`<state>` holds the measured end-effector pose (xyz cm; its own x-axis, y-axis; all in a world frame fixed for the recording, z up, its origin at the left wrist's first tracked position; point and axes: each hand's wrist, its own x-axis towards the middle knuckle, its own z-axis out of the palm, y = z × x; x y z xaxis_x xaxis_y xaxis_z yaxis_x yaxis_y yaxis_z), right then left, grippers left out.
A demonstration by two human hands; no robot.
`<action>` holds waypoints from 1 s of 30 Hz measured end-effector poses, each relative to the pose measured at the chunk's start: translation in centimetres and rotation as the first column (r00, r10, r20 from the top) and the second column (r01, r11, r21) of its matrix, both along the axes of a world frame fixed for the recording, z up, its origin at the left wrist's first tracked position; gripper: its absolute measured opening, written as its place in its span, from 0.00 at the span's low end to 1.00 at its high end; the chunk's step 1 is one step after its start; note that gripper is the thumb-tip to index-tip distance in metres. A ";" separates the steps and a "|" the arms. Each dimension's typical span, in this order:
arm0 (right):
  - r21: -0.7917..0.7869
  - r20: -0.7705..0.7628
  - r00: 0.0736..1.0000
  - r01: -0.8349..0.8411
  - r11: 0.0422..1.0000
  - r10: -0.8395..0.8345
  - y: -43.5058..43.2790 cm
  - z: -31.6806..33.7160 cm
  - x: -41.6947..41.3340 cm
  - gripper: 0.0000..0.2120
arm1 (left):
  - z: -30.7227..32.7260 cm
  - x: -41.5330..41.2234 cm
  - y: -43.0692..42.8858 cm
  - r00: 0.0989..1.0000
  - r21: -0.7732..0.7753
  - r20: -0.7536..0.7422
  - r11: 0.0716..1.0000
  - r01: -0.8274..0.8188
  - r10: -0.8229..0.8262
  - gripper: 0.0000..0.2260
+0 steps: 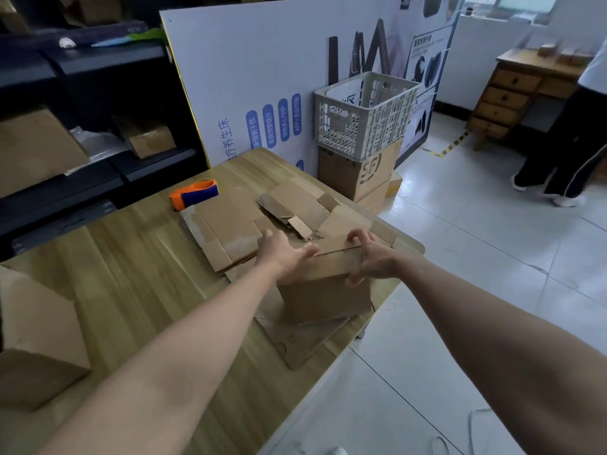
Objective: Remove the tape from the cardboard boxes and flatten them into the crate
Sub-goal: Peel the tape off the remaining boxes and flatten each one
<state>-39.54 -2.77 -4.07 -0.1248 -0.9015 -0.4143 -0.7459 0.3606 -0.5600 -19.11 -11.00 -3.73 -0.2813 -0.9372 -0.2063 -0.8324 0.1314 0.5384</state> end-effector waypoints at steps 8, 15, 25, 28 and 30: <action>-0.004 -0.372 0.916 -0.162 0.987 0.149 -0.3 -1.1 1.0 0.56 | -0.8 -1.6 1.7 0.982 -0.147 -0.036 0.973 0.178 -0.185 0.12; 0.094 -0.391 0.894 -0.197 0.976 0.219 -0.8 -0.4 1.6 0.56 | 0.1 -0.2 0.7 0.941 -0.015 -0.338 1.000 -0.008 0.003 0.07; 0.127 -0.376 0.903 -0.170 0.977 0.206 -1.1 1.1 2.8 0.56 | -0.3 1.2 1.8 0.998 -0.153 0.057 0.988 0.031 -0.022 0.31; 0.128 -0.391 0.899 -0.162 0.979 0.200 -0.8 1.1 3.0 0.57 | -0.1 -1.1 2.9 0.938 -0.306 0.340 0.934 0.183 -0.072 0.45; 0.120 -0.406 0.893 -0.161 0.980 0.197 -0.6 1.0 3.0 0.58 | -0.3 -2.4 3.4 0.922 -0.327 0.372 0.914 0.240 -0.109 0.44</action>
